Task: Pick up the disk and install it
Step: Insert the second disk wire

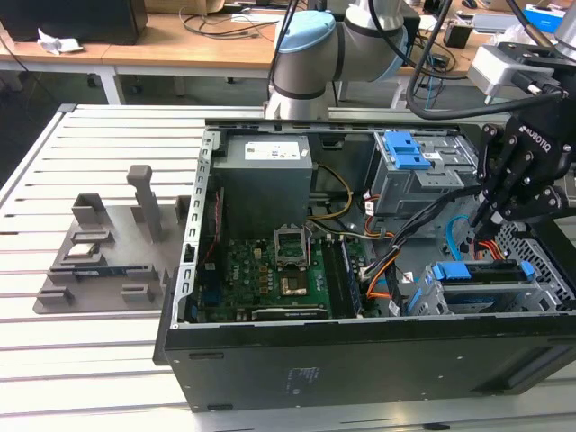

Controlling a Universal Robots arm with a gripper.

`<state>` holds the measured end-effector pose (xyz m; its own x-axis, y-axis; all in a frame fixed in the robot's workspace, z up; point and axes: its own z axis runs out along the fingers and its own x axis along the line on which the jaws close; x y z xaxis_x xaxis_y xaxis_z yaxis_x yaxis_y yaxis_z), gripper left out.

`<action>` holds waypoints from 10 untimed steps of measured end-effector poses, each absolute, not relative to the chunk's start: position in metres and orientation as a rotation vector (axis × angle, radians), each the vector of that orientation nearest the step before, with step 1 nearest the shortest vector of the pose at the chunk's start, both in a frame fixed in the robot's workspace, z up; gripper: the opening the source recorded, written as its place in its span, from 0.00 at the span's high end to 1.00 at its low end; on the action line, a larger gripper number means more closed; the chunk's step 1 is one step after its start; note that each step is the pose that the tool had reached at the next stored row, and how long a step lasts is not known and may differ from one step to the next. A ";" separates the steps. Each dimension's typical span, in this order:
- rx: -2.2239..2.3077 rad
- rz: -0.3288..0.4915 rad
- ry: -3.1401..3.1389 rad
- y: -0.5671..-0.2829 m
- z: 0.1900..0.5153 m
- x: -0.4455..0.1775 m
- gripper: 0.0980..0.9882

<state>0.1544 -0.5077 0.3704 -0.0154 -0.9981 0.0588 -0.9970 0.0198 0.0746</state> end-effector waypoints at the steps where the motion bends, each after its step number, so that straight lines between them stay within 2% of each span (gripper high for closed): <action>1: 2.136 -0.018 -2.174 -0.508 0.370 0.154 0.93; 10: 2.135 -0.018 -2.173 -0.512 0.369 0.154 0.93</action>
